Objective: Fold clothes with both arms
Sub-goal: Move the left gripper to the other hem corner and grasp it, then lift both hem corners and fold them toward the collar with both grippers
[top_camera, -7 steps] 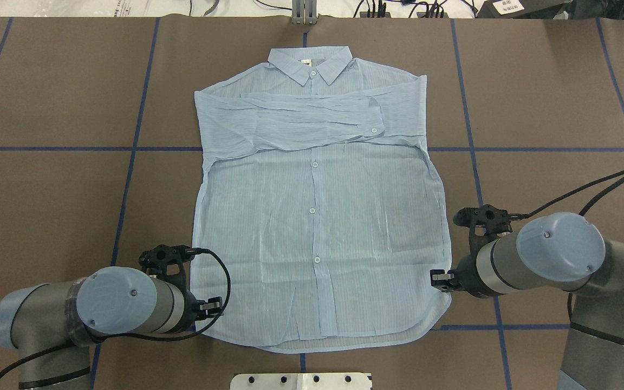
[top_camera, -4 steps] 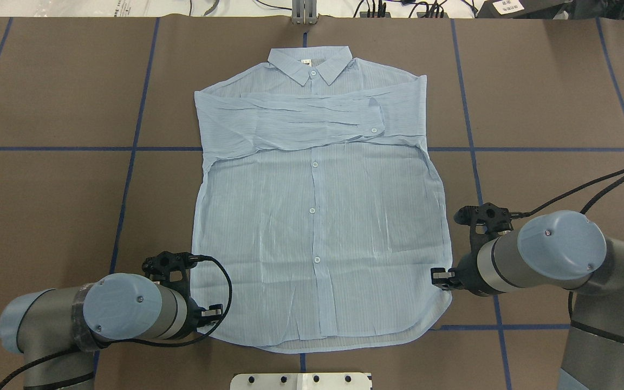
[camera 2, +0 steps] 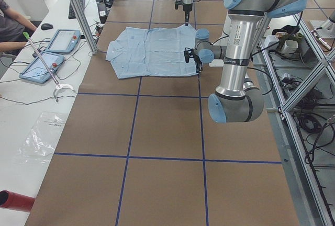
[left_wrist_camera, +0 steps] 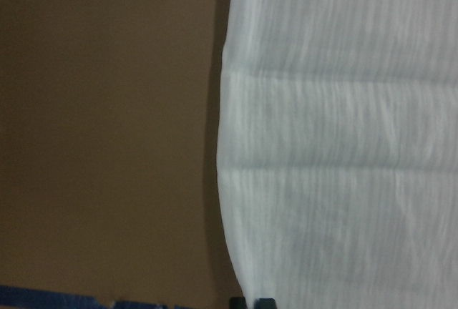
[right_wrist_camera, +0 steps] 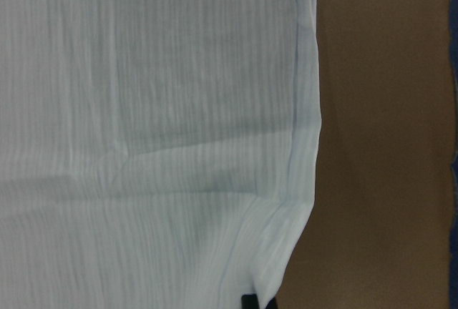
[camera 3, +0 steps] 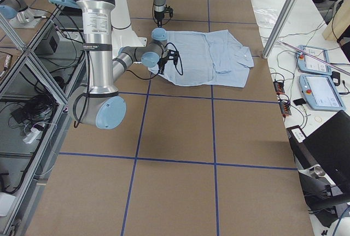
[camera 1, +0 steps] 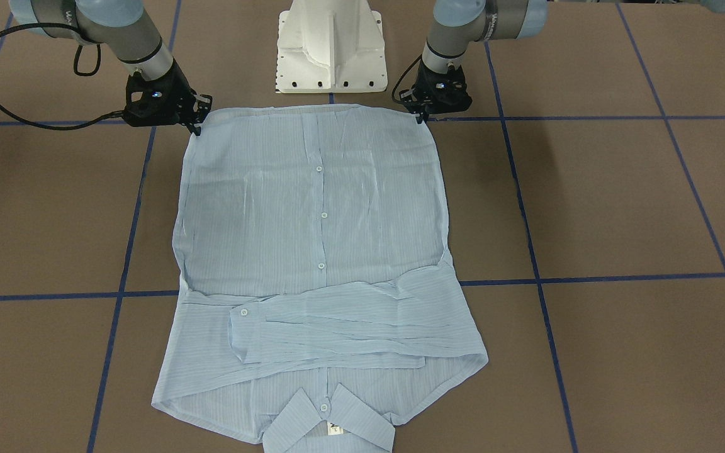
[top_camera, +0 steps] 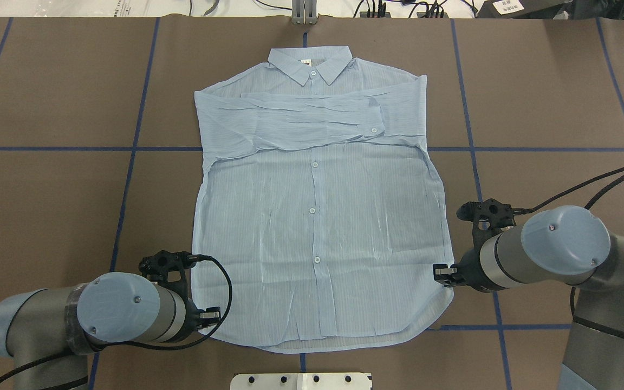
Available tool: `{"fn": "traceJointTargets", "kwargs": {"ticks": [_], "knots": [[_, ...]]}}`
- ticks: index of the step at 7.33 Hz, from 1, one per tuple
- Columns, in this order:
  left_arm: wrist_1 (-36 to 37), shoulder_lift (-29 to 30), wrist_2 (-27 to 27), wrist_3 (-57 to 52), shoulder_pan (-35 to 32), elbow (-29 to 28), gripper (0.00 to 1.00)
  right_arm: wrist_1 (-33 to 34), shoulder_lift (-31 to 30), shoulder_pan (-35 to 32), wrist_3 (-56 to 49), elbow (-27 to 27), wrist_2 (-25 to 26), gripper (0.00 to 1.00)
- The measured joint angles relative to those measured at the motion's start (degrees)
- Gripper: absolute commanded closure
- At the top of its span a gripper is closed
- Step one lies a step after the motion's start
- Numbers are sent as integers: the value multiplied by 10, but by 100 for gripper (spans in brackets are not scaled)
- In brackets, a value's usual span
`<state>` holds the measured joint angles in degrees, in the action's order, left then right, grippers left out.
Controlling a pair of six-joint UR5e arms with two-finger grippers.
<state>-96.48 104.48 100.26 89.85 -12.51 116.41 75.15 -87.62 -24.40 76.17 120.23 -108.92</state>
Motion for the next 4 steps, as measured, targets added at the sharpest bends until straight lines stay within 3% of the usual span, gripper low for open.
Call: {"fn": "traceJointTargets", "kwargs": {"ticks": [4], "knots": [[15,-2,1,-1,-9,37,100,0,3,-18,-2,4,-3,100]]}}
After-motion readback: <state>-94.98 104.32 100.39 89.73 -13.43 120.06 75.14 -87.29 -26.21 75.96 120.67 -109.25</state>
